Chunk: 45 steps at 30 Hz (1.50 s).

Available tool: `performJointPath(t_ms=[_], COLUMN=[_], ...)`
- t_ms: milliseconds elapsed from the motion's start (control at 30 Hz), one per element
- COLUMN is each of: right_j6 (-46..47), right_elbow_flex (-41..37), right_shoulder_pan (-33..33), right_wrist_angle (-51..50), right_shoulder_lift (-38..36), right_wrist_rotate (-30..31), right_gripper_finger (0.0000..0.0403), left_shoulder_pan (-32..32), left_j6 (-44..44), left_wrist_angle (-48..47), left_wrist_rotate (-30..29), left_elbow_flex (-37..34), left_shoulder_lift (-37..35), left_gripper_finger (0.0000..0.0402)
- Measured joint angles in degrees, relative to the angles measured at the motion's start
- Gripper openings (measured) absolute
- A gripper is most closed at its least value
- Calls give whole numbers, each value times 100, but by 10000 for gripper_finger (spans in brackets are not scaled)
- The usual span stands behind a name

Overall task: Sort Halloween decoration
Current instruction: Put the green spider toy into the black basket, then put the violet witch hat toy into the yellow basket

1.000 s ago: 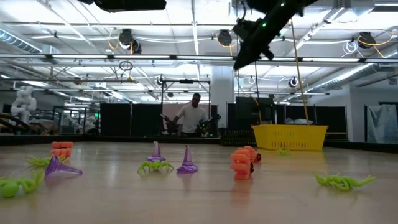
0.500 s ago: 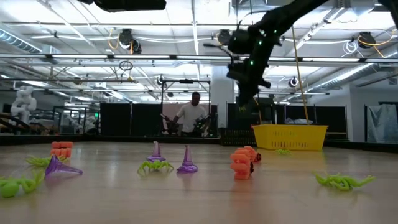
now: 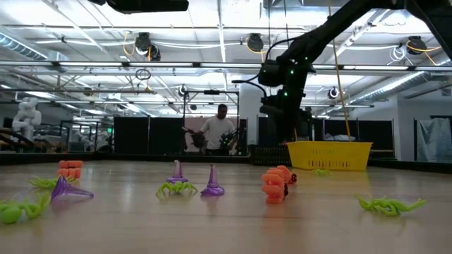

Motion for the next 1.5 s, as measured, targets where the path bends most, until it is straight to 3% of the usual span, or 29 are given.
performJointPath(t_ms=[500, 800, 1000, 1233, 1367, 1500], right_j6=[-26, 28, 544, 2182, 2976, 3304], right_elbow_flex=[0, 0, -597, -2144, -3105, -3800], right_shoulder_pan=[1, 540, 1884, 4395, 5783, 6715], right_wrist_angle=[35, -748, -975, -625, 197, 1024], right_shoulder_lift=[-158, -1598, -3020, -4599, -5036, -4971], right_wrist_rotate=[9, 106, 502, 1153, 1525, 1717], right_gripper_finger=[116, 131, 132, 132, 132, 132], left_shoulder_pan=[136, 136, 136, 154, 195, 185], left_j6=[-61, -63, -130, -205, -206, -205], left_wrist_angle=[-1, 2, -1, 2, 2, 0], left_wrist_rotate=[514, 515, 516, 518, 518, 518], left_elbow_flex=[0, 0, 2, 2, 2, 2], left_shoulder_lift=[0, 0, 0, 0, 0, 0], left_gripper_finger=[273, 273, 274, 274, 274, 274])
